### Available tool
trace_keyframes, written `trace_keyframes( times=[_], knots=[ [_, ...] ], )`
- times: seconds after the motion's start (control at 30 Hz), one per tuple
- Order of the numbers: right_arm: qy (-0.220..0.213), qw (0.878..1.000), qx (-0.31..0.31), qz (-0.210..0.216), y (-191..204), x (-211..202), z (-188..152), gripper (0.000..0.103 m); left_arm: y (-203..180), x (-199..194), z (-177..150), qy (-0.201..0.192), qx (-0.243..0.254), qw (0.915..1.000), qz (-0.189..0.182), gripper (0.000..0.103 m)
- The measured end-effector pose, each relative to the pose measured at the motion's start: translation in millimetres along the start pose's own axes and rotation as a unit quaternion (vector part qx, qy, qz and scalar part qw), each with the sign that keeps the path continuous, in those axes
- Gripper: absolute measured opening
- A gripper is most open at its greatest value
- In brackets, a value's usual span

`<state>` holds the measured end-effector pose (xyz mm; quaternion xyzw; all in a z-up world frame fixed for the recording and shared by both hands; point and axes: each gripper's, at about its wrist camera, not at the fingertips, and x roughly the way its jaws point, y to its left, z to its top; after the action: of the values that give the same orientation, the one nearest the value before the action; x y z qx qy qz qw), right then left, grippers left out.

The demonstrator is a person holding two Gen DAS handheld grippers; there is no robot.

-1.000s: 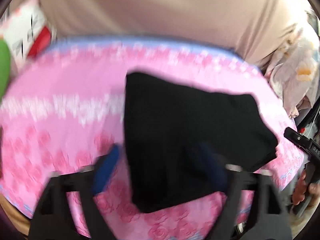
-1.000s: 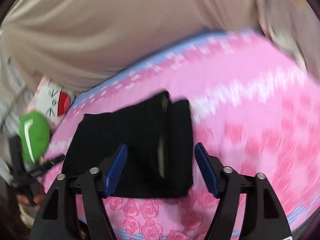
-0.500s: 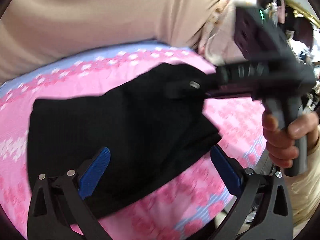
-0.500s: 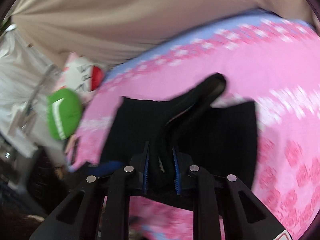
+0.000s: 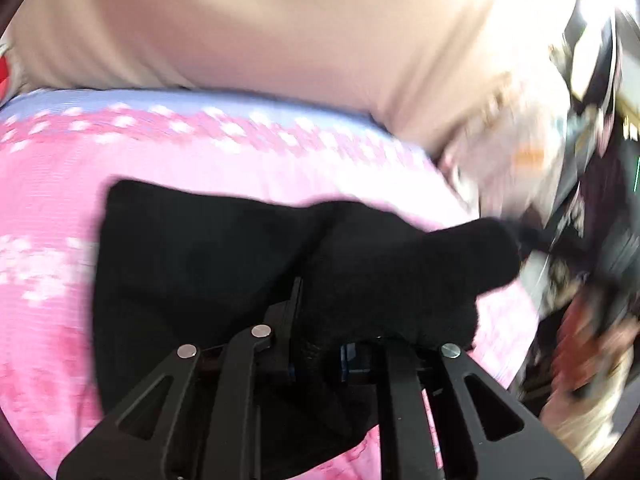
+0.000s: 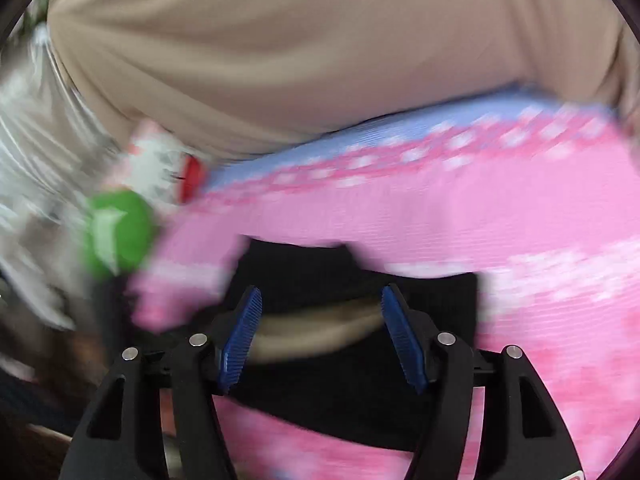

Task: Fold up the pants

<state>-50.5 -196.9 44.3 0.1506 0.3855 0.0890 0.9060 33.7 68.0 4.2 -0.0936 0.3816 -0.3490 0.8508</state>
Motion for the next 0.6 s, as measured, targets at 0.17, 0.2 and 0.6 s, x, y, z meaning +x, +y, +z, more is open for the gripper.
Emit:
trace_keyframes(
  times=[0.17, 0.2, 0.6],
  knots=[
    [0.038, 0.988, -0.122, -0.085, 42.2, 33.2, -53.0, 0.062, 34.4, -65.5, 23.8, -0.064, -0.058, 0.9961, 0.013, 0.013],
    [0.049, 0.984, -0.148, -0.082, 58.0, 47.4, -63.9, 0.062, 36.6, -75.7, 26.4, -0.078, -0.063, 0.9948, 0.021, 0.013],
    [0.072, 0.963, -0.256, -0.048, 135.1, 147.5, -78.5, 0.026, 67.3, -143.0, 31.0, -0.145, -0.097, 0.9807, 0.09, 0.014]
  ],
)
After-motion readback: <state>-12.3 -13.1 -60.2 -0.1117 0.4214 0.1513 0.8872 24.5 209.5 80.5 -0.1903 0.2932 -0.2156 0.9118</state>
